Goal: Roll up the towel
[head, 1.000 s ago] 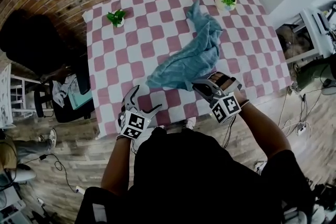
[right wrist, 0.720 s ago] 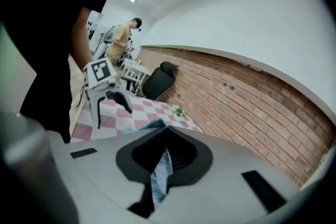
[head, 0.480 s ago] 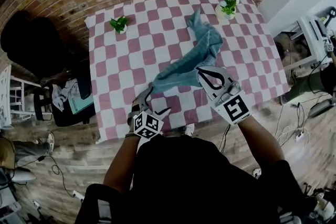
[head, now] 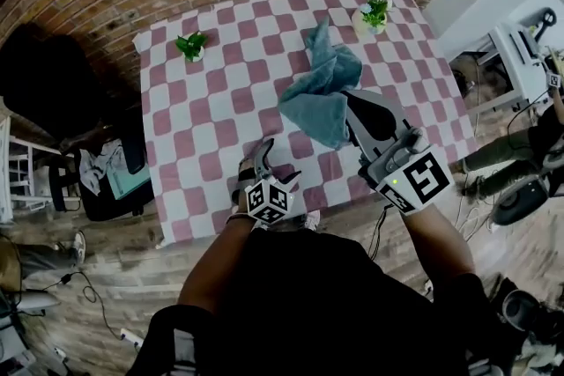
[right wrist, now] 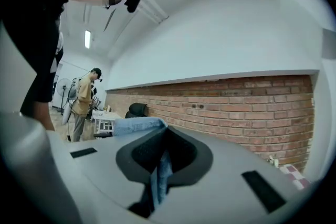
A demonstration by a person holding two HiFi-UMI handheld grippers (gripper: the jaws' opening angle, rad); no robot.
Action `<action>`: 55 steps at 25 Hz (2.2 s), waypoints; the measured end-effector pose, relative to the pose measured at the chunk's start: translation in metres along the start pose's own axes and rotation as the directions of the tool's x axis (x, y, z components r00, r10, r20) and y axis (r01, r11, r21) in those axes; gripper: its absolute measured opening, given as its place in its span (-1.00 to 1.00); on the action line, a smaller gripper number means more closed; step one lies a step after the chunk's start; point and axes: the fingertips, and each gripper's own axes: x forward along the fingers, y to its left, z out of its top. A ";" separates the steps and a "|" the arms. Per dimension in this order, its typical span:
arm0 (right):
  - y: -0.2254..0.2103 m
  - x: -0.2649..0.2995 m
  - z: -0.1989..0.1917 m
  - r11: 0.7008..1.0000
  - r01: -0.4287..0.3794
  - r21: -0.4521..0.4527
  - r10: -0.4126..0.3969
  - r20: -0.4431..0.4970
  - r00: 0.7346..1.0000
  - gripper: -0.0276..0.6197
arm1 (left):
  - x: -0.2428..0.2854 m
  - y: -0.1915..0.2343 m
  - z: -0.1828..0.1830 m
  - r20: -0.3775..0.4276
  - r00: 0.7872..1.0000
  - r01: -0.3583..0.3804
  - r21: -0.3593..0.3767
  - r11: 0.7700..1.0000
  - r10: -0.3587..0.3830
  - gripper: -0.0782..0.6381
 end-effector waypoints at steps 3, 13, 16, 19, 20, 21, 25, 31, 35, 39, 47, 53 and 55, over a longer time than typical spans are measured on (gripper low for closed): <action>-0.008 -0.003 0.023 0.999 0.014 0.038 -0.015 0.040 0.999 -0.90 | 0.009 -0.014 0.016 0.032 0.999 -0.020 0.154 0.988 0.015 0.58; -0.035 -0.012 0.084 0.983 0.039 0.181 -0.067 0.155 0.986 -0.90 | 0.003 -0.007 0.120 0.367 0.895 -0.397 0.395 0.828 0.254 0.59; -0.039 -0.014 0.098 0.985 0.045 0.165 -0.075 0.183 0.980 -0.90 | -0.014 0.003 0.146 0.450 0.848 -0.447 0.326 0.833 0.279 0.52; -0.045 -0.020 0.102 0.988 0.062 0.144 -0.088 0.187 0.978 -0.90 | -0.039 0.013 0.170 0.521 0.800 -0.484 0.268 0.833 0.297 0.24; -0.048 -0.024 0.101 0.987 0.071 0.144 -0.097 0.186 0.978 -0.90 | -0.048 0.016 0.177 0.540 0.786 -0.493 0.256 0.831 0.300 0.12; -0.052 -0.027 0.099 0.986 0.082 0.146 -0.108 0.186 0.977 -0.90 | -0.057 0.018 0.182 0.556 0.774 -0.501 0.246 0.830 0.303 -0.09; -0.072 -0.041 0.090 0.977 0.136 0.161 -0.164 0.179 0.970 -0.90 | -0.087 0.026 0.199 0.597 0.740 -0.512 0.204 0.834 0.308 -0.76; -0.106 -0.065 0.059 0.953 0.249 0.172 -0.273 0.133 0.953 -0.90 | -0.114 0.044 0.209 0.581 0.767 -0.393 0.086 0.915 0.274 -0.78; -0.117 -0.083 0.035 0.941 0.284 0.182 -0.307 0.118 0.944 -0.90 | -0.131 0.079 0.213 0.554 0.779 -0.337 -0.028 0.941 0.295 -0.78; -0.114 -0.098 0.009 0.944 0.299 0.142 -0.314 0.100 0.944 -0.90 | -0.154 0.117 0.221 0.556 0.771 -0.332 -0.068 0.941 0.312 -0.78; -0.069 -0.115 -0.032 0.926 0.335 -0.172 -0.332 0.047 0.942 -0.90 | -0.189 0.174 0.247 0.573 0.713 -0.294 -0.278 0.914 0.404 -0.77; -0.019 -0.116 -0.084 0.905 0.345 -0.251 -0.369 -0.056 0.928 -0.89 | -0.200 0.183 0.290 0.619 0.692 -0.301 -0.221 0.928 0.372 -0.77; -0.002 -0.117 -0.110 0.899 0.282 -0.334 -0.351 -0.168 0.921 -0.86 | -0.201 0.184 0.304 0.630 0.687 -0.304 -0.202 0.931 0.361 -0.77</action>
